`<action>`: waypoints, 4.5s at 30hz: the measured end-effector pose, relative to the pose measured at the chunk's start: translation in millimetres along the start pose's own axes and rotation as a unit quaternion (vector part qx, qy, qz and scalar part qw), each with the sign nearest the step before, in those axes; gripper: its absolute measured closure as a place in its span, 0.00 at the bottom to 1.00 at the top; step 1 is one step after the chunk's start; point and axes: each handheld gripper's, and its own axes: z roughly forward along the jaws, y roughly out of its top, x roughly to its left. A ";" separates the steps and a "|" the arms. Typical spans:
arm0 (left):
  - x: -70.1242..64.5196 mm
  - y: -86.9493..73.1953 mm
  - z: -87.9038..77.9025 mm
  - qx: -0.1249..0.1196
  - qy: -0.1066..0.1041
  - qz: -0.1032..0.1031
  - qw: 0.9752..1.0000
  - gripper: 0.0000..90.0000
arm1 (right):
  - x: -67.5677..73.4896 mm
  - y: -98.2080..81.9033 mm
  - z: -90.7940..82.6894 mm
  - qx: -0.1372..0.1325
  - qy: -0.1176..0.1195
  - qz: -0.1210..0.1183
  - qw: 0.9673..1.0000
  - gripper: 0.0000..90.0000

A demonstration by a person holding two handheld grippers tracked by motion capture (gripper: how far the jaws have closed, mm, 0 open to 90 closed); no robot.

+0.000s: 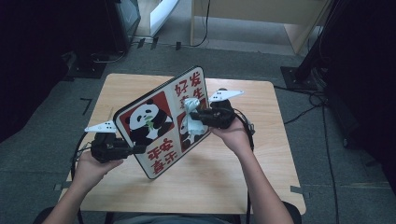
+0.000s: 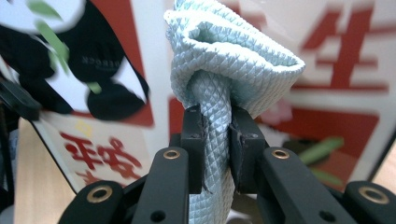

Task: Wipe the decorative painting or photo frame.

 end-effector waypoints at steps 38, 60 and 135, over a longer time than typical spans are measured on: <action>0.9 0.6 0.5 0.002 -0.003 -0.004 1.000 0.81 | 35.8 88.1 11.6 -0.014 0.035 -0.071 0.997 0.87; 1.0 0.6 0.4 0.003 -0.004 -0.003 1.000 0.81 | 21.3 66.7 13.9 -0.008 0.032 -0.050 0.998 0.87; -1.2 -0.1 0.4 0.004 -0.004 0.004 1.000 0.80 | 0.9 -13.5 27.7 -0.008 0.028 -0.011 1.000 0.87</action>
